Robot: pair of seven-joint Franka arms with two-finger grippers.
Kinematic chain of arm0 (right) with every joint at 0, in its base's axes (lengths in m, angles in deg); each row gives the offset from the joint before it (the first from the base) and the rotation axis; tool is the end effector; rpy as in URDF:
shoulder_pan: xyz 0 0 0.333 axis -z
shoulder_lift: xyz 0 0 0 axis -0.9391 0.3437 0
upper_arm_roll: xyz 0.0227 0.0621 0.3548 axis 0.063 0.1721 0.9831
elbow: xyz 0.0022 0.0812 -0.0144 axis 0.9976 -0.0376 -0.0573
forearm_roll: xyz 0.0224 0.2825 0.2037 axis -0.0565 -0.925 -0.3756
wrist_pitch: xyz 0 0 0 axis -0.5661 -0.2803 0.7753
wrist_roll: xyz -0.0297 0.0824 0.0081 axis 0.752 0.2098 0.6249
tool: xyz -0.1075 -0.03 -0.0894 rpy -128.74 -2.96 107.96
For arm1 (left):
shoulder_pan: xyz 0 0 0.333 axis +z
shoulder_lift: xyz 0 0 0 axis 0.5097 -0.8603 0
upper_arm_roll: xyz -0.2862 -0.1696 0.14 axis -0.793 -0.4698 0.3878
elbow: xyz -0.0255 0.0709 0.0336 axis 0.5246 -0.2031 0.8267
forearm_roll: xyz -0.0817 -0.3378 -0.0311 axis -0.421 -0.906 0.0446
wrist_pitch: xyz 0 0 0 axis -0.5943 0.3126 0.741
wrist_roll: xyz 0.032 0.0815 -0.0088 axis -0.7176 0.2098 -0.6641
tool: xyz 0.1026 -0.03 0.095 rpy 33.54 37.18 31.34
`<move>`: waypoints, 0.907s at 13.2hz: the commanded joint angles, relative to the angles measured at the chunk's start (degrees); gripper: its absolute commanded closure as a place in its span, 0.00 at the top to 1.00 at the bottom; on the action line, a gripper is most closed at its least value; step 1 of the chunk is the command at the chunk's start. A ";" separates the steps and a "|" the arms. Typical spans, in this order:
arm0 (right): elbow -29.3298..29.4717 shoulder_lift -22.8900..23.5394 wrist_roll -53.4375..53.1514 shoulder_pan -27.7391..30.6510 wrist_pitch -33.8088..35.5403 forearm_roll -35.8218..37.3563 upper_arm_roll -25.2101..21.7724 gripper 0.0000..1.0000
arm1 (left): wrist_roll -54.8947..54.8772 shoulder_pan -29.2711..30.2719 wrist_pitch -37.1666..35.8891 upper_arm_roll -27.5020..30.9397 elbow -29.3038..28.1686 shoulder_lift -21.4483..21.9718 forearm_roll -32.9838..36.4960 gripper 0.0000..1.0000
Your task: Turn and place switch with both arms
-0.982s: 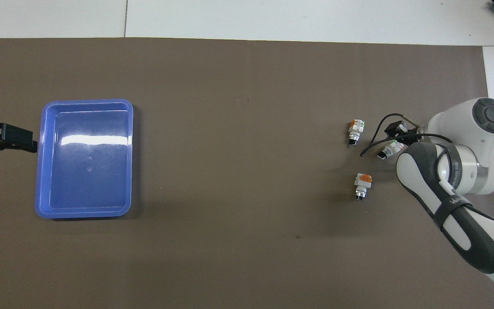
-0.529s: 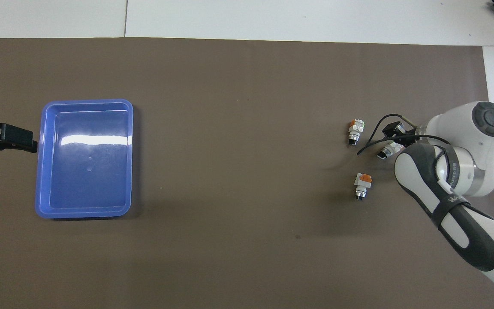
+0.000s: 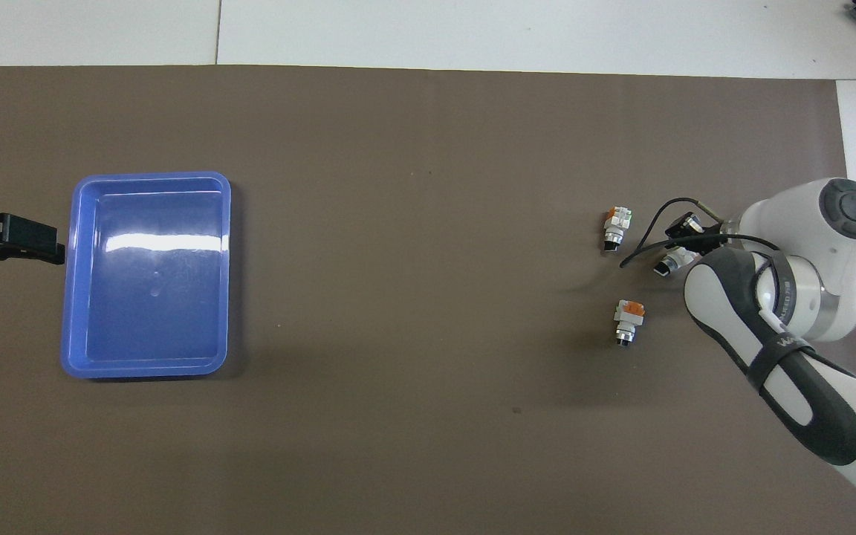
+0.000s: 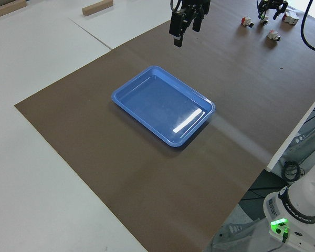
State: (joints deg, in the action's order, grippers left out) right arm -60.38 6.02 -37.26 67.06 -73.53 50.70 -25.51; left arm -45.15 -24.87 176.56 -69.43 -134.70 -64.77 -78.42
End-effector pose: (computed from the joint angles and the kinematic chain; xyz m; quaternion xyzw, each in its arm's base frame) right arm 0.5688 -0.0395 0.3340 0.9200 -0.3919 0.0070 0.0004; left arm 0.4935 -0.0056 0.6141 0.9996 0.0116 -0.0174 0.0165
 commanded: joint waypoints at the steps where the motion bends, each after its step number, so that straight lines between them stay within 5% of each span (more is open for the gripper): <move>1: -0.77 -0.06 0.24 0.38 -1.35 -1.60 0.34 0.63 | -0.33 0.55 0.30 -0.31 -0.84 1.10 0.92 1.00; 2: -0.77 -0.06 0.50 0.38 -1.35 -1.60 0.34 0.27 | -0.33 0.55 0.30 -0.31 -0.84 1.10 0.92 1.00; 3: -0.77 -0.06 1.29 0.38 -1.09 -1.60 0.34 0.00 | -0.33 0.55 0.30 -0.31 -0.84 1.10 0.92 1.00; 6: 1.33 -0.23 3.32 0.73 0.93 -3.34 0.43 0.00 | -0.33 0.55 0.13 -0.31 -0.84 1.10 0.92 1.00; 8: 7.11 -0.24 3.75 1.17 9.23 -14.20 0.34 0.00 | -0.33 0.55 0.22 -0.31 -0.84 1.10 0.92 1.00; 12: 11.44 -3.65 -2.28 -0.06 19.55 -21.69 2.43 0.00 | -0.41 0.20 -0.05 -0.39 -1.02 1.36 0.83 1.00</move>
State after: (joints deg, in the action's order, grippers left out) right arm -50.10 4.73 -36.09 66.95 -57.56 33.32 -24.90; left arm -45.15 -24.87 176.50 -69.56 -134.70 -64.76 -78.42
